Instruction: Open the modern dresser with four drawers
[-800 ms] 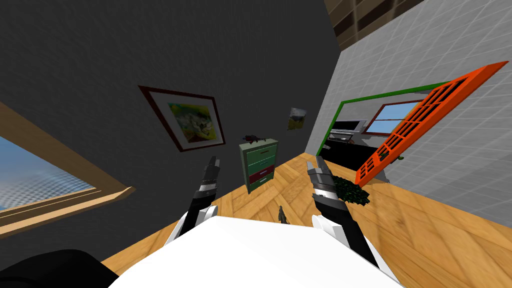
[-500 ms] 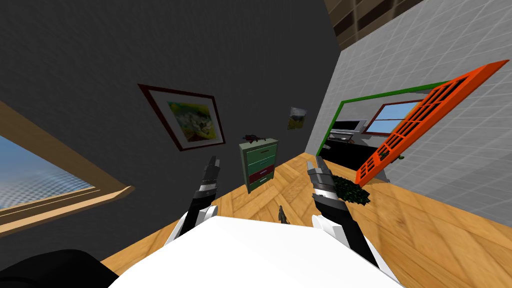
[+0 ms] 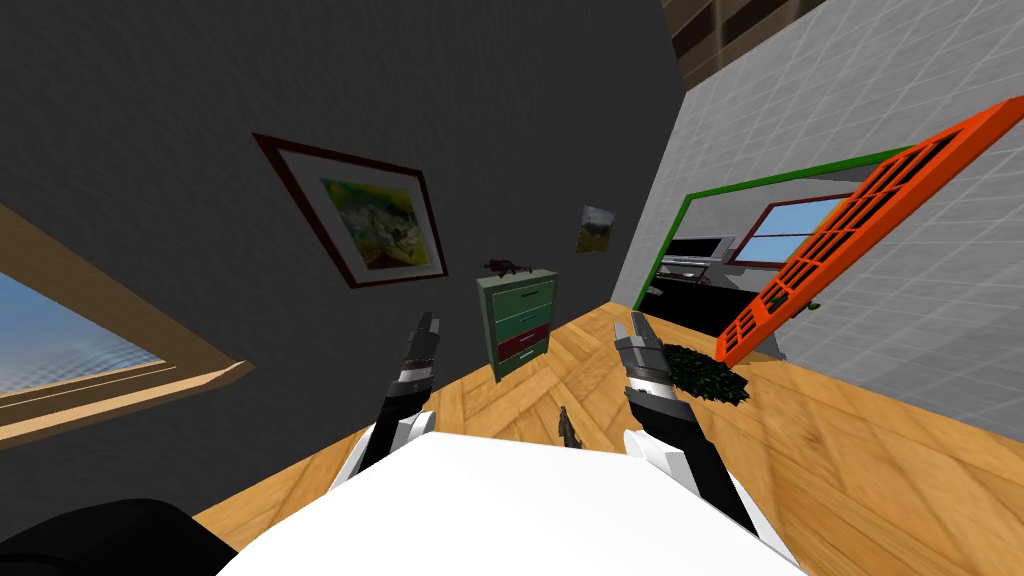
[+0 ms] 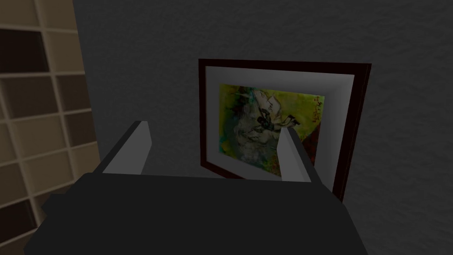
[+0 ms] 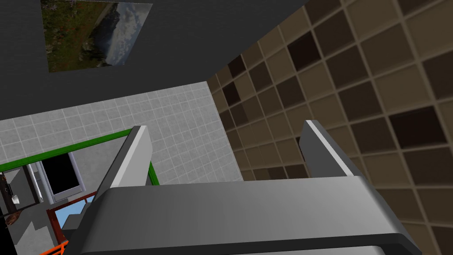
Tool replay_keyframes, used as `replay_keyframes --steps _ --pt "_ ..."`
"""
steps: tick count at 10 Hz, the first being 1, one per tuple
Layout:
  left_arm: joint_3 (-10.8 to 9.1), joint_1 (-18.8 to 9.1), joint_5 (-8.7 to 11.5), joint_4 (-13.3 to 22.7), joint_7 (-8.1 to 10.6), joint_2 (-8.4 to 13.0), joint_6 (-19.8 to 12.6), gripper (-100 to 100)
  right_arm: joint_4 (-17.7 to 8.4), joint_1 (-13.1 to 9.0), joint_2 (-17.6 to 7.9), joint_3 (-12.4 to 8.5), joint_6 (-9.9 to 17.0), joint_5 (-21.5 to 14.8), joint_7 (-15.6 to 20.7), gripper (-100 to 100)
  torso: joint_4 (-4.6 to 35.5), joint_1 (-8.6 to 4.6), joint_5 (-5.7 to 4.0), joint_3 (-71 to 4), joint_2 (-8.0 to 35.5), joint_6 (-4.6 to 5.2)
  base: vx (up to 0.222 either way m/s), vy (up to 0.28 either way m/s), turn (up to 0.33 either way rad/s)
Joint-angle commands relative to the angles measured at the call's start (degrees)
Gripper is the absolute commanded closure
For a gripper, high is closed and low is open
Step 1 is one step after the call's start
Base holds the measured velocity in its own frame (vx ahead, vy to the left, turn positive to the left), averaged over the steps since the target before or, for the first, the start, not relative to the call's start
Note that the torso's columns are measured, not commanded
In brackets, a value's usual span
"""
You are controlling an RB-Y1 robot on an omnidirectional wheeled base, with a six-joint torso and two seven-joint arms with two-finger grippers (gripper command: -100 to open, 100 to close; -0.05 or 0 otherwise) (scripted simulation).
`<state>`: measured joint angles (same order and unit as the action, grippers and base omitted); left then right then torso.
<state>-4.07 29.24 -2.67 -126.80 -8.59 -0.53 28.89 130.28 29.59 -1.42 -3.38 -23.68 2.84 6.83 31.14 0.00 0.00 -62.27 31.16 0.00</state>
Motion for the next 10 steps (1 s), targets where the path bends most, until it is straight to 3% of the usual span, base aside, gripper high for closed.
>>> replay_keyframes --steps 1,2,3,6,10 --pt "0.0 0.0 0.0 0.0 0.0 0.0 0.0 0 0.0 0.0 0.0 0.0 0.0 0.0 0.0 0 4.2 0.0 0.0 -8.5 4.2 0.0 0.0 0.0 0.0" --pt "-0.12 0.0 0.1 -0.1 0.02 2.0 -0.4 -100 0.0 0.0 0.0 0.0 0.0 0.0 0.0 0 8.5 0.0 0.0 -16.9 8.5 0.0 0.027 -0.018 0.019" --pt "-0.23 0.1 0.3 -0.1 0.04 3.4 -0.8 -100 0.0 0.0 0.0 0.0 0.0 0.0 0.0 0 10.3 -0.04 -0.01 -20.9 10.3 0.0 0.053 -0.041 0.025" --pt "-0.76 0.3 1.0 -0.4 0.12 6.7 -2.7 -100 0.0 0.0 0.0 0.0 0.0 0.0 0.0 0 11.1 -0.18 -0.05 -22.4 11.0 0.0 0.082 -0.092 0.039" --pt "-1.76 0.6 2.2 -1.0 0.29 8.8 -6.2 -100 0.0 0.0 0.0 0.0 0.0 0.0 0.0 0 11.1 -0.08 -0.01 -22.4 11.0 -0.01 0.151 -0.12 0.055"
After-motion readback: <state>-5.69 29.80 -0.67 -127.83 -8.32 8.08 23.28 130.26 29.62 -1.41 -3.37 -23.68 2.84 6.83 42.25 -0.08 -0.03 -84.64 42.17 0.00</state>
